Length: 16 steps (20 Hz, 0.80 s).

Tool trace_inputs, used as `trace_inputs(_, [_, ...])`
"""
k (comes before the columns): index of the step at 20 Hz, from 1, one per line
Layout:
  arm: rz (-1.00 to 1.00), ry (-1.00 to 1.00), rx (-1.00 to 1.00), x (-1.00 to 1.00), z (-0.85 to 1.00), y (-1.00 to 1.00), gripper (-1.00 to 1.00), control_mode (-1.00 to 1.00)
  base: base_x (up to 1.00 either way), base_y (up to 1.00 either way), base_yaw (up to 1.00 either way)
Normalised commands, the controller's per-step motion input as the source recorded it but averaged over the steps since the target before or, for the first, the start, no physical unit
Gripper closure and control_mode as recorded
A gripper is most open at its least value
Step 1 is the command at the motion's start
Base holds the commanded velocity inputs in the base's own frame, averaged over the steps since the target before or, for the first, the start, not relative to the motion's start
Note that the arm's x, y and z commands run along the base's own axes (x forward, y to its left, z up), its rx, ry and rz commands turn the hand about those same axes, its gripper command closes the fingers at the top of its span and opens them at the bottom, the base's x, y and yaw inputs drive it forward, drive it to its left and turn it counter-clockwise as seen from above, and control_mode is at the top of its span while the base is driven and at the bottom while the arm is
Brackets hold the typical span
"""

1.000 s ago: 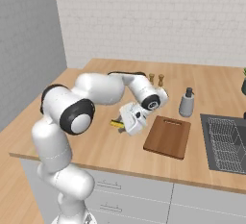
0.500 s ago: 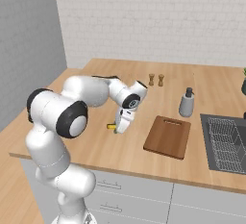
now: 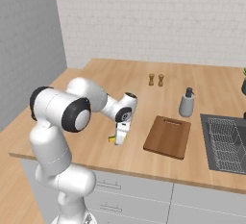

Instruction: Pick up the sponge from the counter and clean the cutting board by briefly scrubbing or pressing down on the cutting board. Once finished, release the sponge.

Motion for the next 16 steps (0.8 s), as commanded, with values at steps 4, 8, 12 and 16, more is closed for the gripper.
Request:
trace_inputs(4, [0.00, -0.09, -0.15, -0.07, -0.91, 0.00, -1.00, -1.00, 0.00, 0.00, 0.00])
trace_inputs(8, [0.00, -0.17, -0.05, -0.46, -0.52, -0.04, -1.00, -1.00, 0.00, 0.00, 0.00])
trace_inputs(12, [0.02, -0.27, 0.00, -0.92, -0.20, -0.12, -1.00, -1.00, 0.00, 0.00, 0.00])
trace_inputs(16, [0.03, -0.22, 0.00, -0.69, -0.17, -0.01, -1.00, -1.00, 0.00, 0.00, 0.00])
